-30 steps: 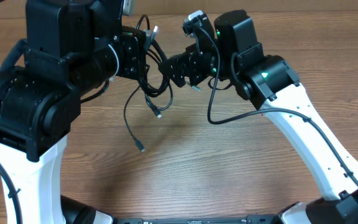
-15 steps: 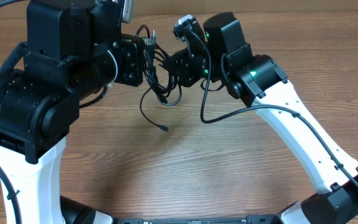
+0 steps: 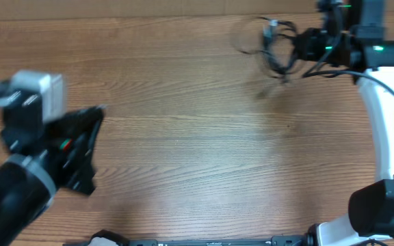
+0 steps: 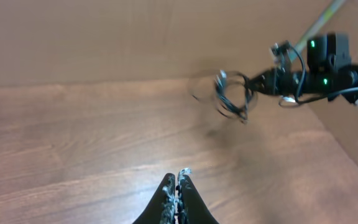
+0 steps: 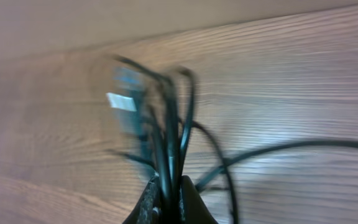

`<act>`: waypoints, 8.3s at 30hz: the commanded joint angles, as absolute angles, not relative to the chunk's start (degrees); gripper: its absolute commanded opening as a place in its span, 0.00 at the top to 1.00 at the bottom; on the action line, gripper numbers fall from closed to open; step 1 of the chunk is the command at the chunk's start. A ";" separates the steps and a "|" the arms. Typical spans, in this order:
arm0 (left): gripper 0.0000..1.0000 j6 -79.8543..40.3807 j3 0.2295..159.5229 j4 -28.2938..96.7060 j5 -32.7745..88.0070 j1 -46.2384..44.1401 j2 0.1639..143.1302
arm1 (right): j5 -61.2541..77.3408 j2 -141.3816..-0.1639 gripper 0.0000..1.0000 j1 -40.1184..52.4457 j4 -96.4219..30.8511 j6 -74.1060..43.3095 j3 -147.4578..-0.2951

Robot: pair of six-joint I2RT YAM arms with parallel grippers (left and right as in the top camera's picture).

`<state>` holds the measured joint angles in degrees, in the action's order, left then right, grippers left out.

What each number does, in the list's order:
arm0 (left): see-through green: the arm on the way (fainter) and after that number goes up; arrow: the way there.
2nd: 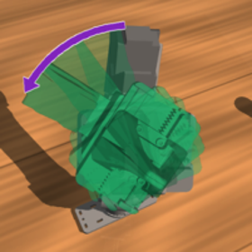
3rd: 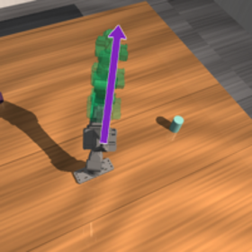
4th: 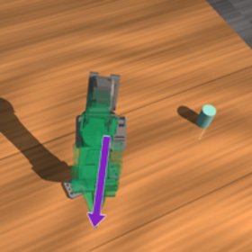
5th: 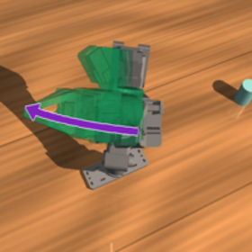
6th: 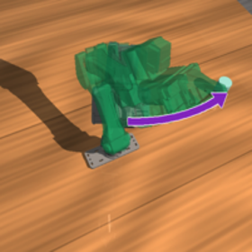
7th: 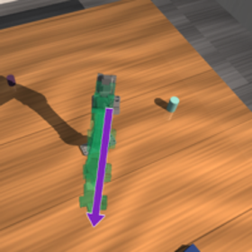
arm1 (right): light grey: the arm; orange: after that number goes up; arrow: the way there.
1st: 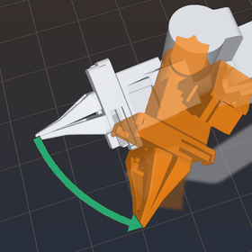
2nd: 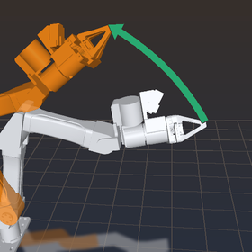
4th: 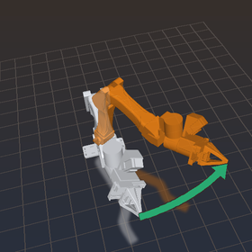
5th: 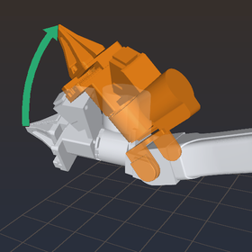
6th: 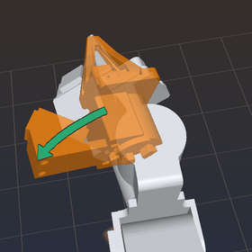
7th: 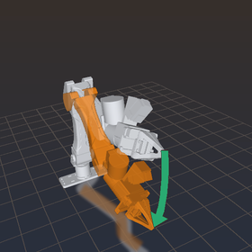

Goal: Untangle cables

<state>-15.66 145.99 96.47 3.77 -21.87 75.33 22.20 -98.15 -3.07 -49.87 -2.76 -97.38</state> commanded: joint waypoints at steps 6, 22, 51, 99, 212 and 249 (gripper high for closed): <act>0.96 -14.70 145.64 94.87 -0.71 -21.76 80.20 | 32.29 -94.59 0.96 2.15 -51.96 -2.09 -97.91; 0.96 -11.53 145.64 94.54 -3.70 -21.76 85.60 | 24.21 -77.38 0.96 13.08 -55.33 -2.92 -102.83; 0.83 -9.13 145.60 95.53 -3.18 -21.76 86.26 | -14.39 -81.17 0.01 19.27 -74.94 -25.45 -94.04; 0.87 -8.82 142.21 96.79 -2.94 -21.78 86.24 | -11.51 -81.25 0.22 5.76 -45.87 -97.73 -43.90; 0.96 32.40 145.18 96.82 36.01 -25.52 120.44 | 15.59 -65.41 0.96 15.35 -60.20 -11.68 -110.32; 0.96 -0.80 145.23 96.66 0.71 13.98 85.12 | 15.97 -89.67 0.96 -31.99 -58.00 -13.47 -110.21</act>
<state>7.22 145.03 97.03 11.60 13.56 85.97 17.12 -89.23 -31.86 -59.64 -12.84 -109.49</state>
